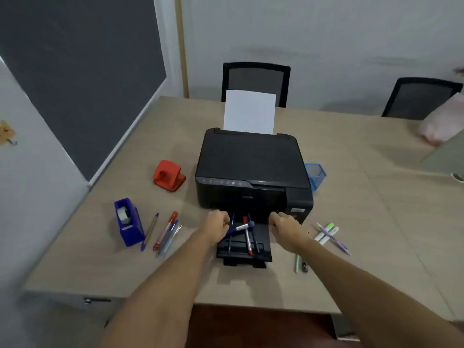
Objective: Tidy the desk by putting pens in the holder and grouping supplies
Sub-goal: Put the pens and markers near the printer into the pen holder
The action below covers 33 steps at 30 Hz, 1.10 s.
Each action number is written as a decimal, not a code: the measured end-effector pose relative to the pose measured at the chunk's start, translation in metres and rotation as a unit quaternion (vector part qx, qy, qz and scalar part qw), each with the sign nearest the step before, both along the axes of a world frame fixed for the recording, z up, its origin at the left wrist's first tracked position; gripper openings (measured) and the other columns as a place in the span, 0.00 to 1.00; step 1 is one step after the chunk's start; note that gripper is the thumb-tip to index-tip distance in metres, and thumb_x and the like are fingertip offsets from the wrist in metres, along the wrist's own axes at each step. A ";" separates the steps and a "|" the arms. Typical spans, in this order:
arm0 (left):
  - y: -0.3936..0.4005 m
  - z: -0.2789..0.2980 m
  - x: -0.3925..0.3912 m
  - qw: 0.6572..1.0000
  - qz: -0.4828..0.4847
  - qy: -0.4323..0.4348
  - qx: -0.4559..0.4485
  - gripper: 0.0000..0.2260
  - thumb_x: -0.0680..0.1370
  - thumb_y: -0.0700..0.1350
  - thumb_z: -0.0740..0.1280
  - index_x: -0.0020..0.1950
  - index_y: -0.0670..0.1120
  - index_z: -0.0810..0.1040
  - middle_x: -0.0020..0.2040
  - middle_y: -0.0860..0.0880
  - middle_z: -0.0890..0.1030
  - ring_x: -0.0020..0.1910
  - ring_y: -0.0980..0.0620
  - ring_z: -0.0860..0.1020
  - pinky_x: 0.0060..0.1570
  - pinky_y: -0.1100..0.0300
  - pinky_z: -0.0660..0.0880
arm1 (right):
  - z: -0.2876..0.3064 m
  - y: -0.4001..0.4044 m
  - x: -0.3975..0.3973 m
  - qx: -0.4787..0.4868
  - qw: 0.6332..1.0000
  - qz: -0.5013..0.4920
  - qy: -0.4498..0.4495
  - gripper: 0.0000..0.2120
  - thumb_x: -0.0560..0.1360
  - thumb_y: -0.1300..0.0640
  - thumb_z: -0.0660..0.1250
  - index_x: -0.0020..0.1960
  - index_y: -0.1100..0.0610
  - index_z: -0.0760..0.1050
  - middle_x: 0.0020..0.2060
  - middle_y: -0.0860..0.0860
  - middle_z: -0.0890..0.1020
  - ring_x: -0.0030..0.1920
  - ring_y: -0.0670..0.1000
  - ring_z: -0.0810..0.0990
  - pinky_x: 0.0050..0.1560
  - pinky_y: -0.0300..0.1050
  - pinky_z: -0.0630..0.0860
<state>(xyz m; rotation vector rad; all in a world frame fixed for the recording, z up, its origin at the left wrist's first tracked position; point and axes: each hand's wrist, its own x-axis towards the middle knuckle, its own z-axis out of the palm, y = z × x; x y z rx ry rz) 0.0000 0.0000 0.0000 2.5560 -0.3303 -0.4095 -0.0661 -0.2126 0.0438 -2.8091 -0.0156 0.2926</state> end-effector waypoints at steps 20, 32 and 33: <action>-0.025 -0.061 0.024 0.972 0.215 0.084 -0.051 0.15 0.79 0.47 0.63 0.59 0.37 0.73 0.56 0.37 0.80 0.54 0.37 0.79 0.48 0.50 0.76 | -0.098 0.042 0.059 -0.003 0.979 -0.174 0.102 0.14 0.78 0.63 0.60 0.62 0.64 0.67 0.60 0.63 0.76 0.59 0.63 0.78 0.56 0.54 0.76; -0.021 -0.060 0.028 0.976 0.156 0.150 0.009 0.16 0.80 0.45 0.58 0.60 0.35 0.75 0.56 0.35 0.80 0.55 0.36 0.79 0.51 0.50 0.75 | -0.101 0.056 0.063 0.057 0.970 -0.208 0.112 0.14 0.77 0.65 0.59 0.62 0.65 0.63 0.62 0.65 0.71 0.61 0.66 0.74 0.57 0.55 0.73; -0.016 -0.058 0.027 0.974 0.156 0.160 -0.025 0.15 0.81 0.44 0.57 0.58 0.35 0.75 0.53 0.35 0.81 0.52 0.37 0.80 0.51 0.49 0.75 | -0.103 0.062 0.062 0.055 0.970 -0.202 0.121 0.15 0.78 0.61 0.59 0.62 0.65 0.63 0.63 0.65 0.71 0.62 0.66 0.74 0.58 0.55 0.73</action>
